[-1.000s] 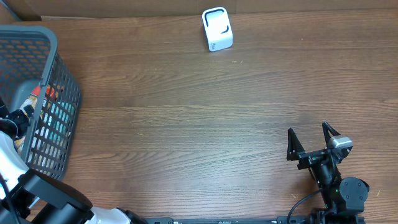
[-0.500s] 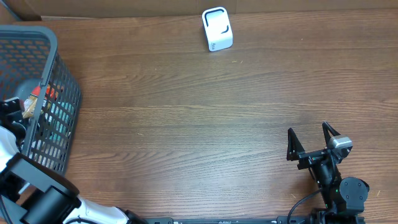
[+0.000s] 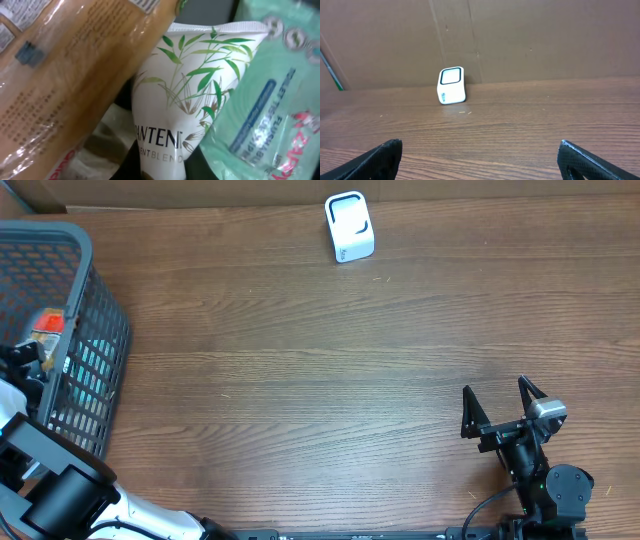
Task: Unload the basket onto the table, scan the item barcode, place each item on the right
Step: 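Reach the left gripper into the basket and grasp the white tube, then lift the white tube out and place it on the table center, then reach the left gripper into the basket and grasp the orange-capped snack pack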
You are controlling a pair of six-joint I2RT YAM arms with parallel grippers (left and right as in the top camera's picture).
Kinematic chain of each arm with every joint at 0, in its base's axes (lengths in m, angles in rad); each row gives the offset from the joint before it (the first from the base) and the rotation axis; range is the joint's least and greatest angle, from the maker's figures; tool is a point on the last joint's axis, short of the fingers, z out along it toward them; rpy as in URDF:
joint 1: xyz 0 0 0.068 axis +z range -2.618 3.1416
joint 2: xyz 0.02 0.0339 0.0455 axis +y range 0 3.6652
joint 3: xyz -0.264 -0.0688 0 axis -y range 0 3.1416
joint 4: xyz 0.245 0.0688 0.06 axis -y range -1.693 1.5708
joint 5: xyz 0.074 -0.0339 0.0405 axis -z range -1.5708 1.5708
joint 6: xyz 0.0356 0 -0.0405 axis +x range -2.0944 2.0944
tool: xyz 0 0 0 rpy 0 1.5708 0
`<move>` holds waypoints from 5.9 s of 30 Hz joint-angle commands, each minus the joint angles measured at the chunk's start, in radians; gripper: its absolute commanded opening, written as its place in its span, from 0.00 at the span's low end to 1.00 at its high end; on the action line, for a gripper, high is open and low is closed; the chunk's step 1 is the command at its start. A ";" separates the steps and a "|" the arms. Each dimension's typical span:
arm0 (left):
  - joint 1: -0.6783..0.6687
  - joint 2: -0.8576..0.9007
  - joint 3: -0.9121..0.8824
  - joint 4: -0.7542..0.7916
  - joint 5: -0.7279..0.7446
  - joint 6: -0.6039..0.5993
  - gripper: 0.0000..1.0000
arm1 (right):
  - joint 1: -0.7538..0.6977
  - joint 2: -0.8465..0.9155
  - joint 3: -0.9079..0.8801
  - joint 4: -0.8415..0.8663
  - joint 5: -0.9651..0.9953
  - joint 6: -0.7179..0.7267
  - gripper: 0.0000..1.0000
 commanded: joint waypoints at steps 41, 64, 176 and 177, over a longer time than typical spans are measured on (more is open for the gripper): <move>-0.966 0.043 0.723 -0.704 0.133 -0.546 0.05 | 0.005 0.000 -0.009 0.005 0.009 -0.001 1.00; -1.300 0.054 -0.005 -0.010 0.135 -0.754 0.30 | 0.005 0.000 -0.009 0.005 0.009 -0.001 1.00; -0.082 0.157 0.362 -0.029 -0.104 -0.116 0.04 | 0.005 0.000 -0.009 0.005 0.009 -0.001 1.00; -0.082 0.140 0.392 -0.040 -0.094 -0.129 0.04 | 0.005 0.000 -0.009 0.005 0.009 -0.001 1.00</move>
